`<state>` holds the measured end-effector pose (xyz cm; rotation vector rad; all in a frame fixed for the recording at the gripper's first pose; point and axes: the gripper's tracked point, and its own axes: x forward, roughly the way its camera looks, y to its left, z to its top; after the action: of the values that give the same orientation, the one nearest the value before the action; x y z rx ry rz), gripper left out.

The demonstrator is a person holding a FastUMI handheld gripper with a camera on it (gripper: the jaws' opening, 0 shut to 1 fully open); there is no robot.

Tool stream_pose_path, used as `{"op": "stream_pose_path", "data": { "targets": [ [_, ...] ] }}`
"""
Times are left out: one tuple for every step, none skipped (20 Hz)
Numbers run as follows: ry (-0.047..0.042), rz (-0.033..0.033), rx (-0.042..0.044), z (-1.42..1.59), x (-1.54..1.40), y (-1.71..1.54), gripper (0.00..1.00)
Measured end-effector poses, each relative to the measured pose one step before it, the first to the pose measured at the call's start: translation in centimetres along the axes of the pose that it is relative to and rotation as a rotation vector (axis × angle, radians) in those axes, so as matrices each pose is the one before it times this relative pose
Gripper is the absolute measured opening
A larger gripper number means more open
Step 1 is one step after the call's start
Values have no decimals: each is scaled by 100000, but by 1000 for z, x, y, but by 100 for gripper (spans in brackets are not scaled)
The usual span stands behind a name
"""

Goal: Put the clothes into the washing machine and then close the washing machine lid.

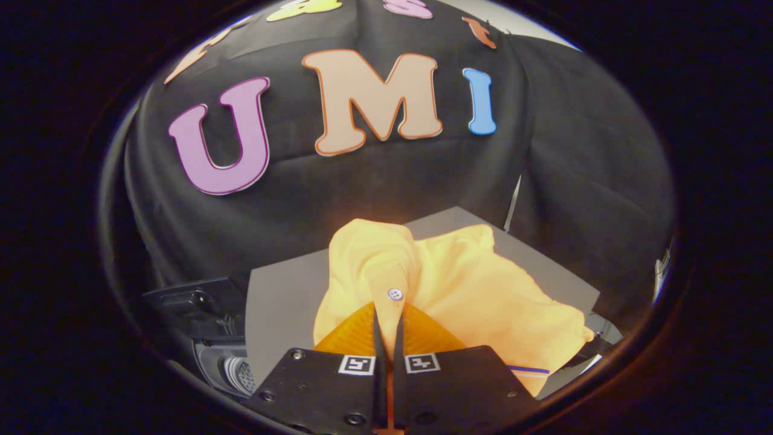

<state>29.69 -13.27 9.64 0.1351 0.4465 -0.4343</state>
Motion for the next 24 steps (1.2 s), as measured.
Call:
{"op": "stream_pose_path", "data": {
  "targets": [
    [-3037,156,212,569,-1113,424,4],
    [-2883,-60,446,691,-1217,213,4],
    [-3098,520,768,728,-1091,580,4],
    [-2399,802,399,752,-1131,809,4],
    [-1697,491,-390,440,-1132,542,4],
    [-1997,987,-757,576,-1115,903,4],
    [-1981,978,-401,600,-886,878,4],
    [-1718,1196,0,494,-1009,1088,4],
    [-1411,1059,-27,441,-843,1131,4],
    [-974,1379,-548,226,-731,1208,4],
    [-433,1143,-697,187,-702,1312,4],
    [-12,1380,-1014,49,-624,1401,4],
    [415,1306,-583,-58,-580,1518,4],
    [-495,1975,-657,88,-531,1688,4],
    [-277,1760,-94,124,-416,1507,4],
    [-61,1648,-214,29,-320,1522,4],
    [-212,1872,-10,-22,-399,1596,4],
    [-28,2320,-285,-133,-143,1627,4],
    [-97,1957,-336,-12,-191,1371,4],
    [-231,1530,145,-62,-268,1236,4],
    [-626,1522,702,117,-158,1186,4],
    [-311,1908,1160,-75,-146,1217,4],
    [-867,2039,509,86,-131,1250,4],
    [-674,1398,205,100,-60,971,4]
  ]
}}
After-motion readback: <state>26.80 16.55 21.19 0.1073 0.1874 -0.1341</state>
